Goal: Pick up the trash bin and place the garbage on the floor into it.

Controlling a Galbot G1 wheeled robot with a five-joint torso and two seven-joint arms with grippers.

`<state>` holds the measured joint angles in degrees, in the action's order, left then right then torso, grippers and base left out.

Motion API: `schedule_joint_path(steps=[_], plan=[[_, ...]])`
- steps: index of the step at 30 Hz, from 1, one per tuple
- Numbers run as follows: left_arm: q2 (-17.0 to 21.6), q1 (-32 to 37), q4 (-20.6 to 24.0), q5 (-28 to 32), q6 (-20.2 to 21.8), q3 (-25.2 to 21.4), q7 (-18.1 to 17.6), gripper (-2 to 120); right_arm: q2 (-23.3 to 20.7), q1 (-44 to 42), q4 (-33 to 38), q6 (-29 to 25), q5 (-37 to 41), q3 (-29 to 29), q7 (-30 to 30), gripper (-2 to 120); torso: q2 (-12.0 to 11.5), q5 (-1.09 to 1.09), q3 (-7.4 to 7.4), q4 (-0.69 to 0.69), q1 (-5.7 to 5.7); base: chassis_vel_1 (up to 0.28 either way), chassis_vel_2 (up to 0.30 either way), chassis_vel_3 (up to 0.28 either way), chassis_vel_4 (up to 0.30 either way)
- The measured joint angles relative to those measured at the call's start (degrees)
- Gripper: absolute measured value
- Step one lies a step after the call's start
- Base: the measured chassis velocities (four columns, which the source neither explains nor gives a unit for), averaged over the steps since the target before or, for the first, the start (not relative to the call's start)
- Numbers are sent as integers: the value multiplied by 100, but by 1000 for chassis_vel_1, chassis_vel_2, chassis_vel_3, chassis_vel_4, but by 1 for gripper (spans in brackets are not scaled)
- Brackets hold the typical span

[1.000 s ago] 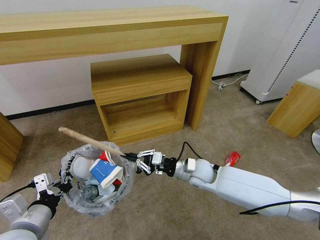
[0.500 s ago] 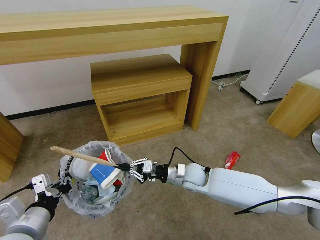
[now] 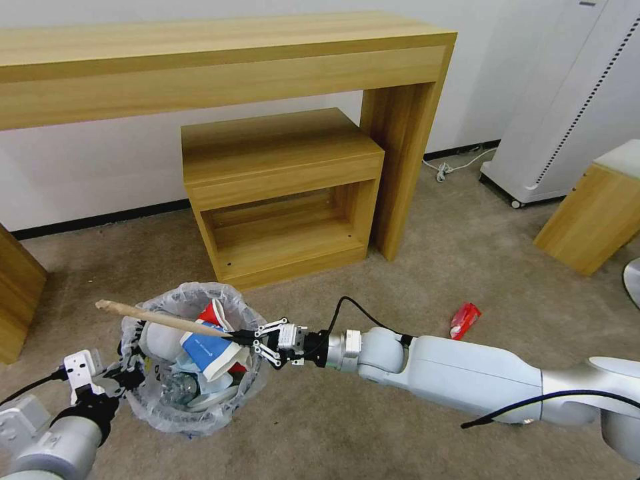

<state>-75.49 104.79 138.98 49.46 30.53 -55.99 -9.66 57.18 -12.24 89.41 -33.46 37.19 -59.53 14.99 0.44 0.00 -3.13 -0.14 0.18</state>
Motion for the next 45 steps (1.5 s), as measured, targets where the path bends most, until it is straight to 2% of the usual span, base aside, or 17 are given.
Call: schedule_joint_path(steps=[4,6,8,9,15,23,28,29,32,33,36,45], plan=[[-2,40,68,27,0,-8,-2,1,12,57,-43,51,-3,-90,7,17,0,0,0,0,0,0,0,0,0],[0,44,74,36,0,-11,-2,1,13,59,-48,53,-3,-96,9,18,0,0,0,0,0,0,0,0,0],[25,63,116,85,0,-38,-7,1,27,62,-89,61,-7,-135,17,30,0,1,0,0,0,0,0,0,0],[25,63,116,85,0,-38,-7,1,27,62,-89,61,-7,-135,17,30,0,1,0,0,0,0,0,0,0],[20,86,125,103,-9,-36,-17,1,63,48,-98,61,-22,-153,13,51,0,0,0,0,0,0,0,0,0],[37,103,41,146,-11,1,-20,1,48,92,-22,61,-12,-133,-70,54,0,0,0,0,0,0,0,0,0],[55,106,-53,163,3,29,-22,1,3,78,72,64,33,-62,-177,73,0,0,0,0,0,0,0,0,0],[55,106,-53,163,3,29,-22,1,3,78,72,64,33,-62,-177,73,0,0,0,0,0,0,0,0,0],[62,100,-115,163,11,49,-29,1,-39,73,116,65,49,-8,-184,88,0,0,0,0,0,0,0,0,0],[62,100,-115,163,11,49,-29,1,-39,73,116,65,49,-8,-184,88,0,0,0,0,0,0,0,0,0],[77,103,-196,156,22,77,-37,1,-80,57,133,61,50,19,-181,99,0,0,0,0,0,0,0,0,0],[106,107,-326,114,28,91,-43,1,-140,-34,268,38,111,98,-176,100,0,0,0,0,0,0,0,0,0]])
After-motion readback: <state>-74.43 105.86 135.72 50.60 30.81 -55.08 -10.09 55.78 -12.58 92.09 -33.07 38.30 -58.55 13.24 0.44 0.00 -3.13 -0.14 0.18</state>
